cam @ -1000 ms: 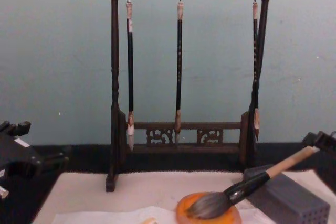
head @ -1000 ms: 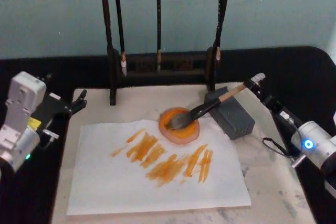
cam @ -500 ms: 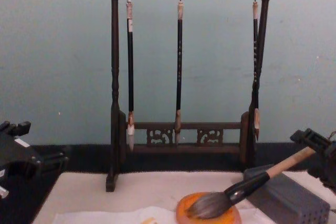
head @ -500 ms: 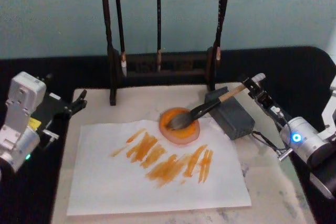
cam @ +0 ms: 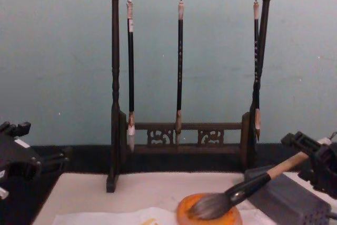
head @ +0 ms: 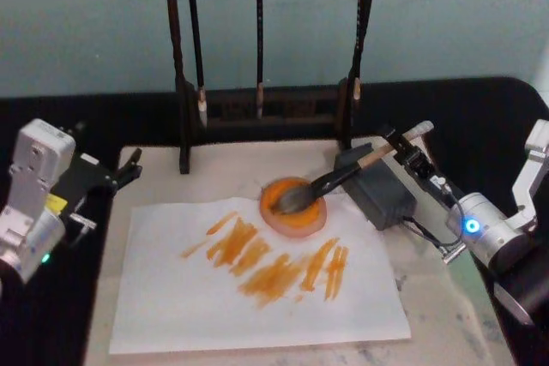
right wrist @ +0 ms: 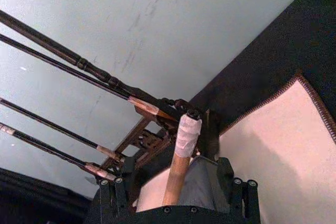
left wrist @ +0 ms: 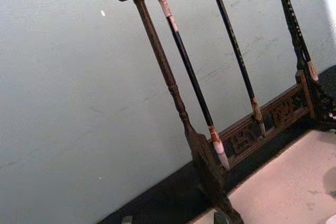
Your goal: Pick up the brush from the inkstone, write on the paper, then place the brush back to its original position.
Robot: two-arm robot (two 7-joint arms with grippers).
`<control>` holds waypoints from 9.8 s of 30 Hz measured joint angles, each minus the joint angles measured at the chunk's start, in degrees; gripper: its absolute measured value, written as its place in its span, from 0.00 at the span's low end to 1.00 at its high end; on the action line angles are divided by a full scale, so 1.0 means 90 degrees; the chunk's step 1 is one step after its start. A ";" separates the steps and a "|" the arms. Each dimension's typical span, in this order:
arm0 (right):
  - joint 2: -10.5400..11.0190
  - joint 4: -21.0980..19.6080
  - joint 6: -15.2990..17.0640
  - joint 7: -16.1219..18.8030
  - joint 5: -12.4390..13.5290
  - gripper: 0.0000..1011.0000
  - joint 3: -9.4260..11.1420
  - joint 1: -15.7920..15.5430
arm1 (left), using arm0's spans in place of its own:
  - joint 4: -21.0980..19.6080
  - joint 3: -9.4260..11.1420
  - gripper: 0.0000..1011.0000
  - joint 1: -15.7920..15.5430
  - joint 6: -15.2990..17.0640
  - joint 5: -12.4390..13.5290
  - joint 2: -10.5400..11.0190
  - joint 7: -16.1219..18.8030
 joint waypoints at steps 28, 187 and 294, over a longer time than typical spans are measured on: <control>0.0049 -0.0002 -0.0246 -0.0123 0.0100 0.98 -0.0147 0.0063 | 0.0000 0.0000 0.99 0.0000 0.0000 0.0000 0.0000 0.0000; 0.1172 -0.3355 -0.2062 0.0645 -0.4824 0.17 -0.1417 -0.0806 | 0.0000 0.0000 0.99 0.0000 0.0000 0.0000 0.0000 0.0000; 0.0984 -0.3496 -0.2357 0.0730 -0.5938 0.17 -0.0470 -0.1701 | 0.0000 0.0000 0.99 0.0000 0.0000 0.0000 0.0000 0.0000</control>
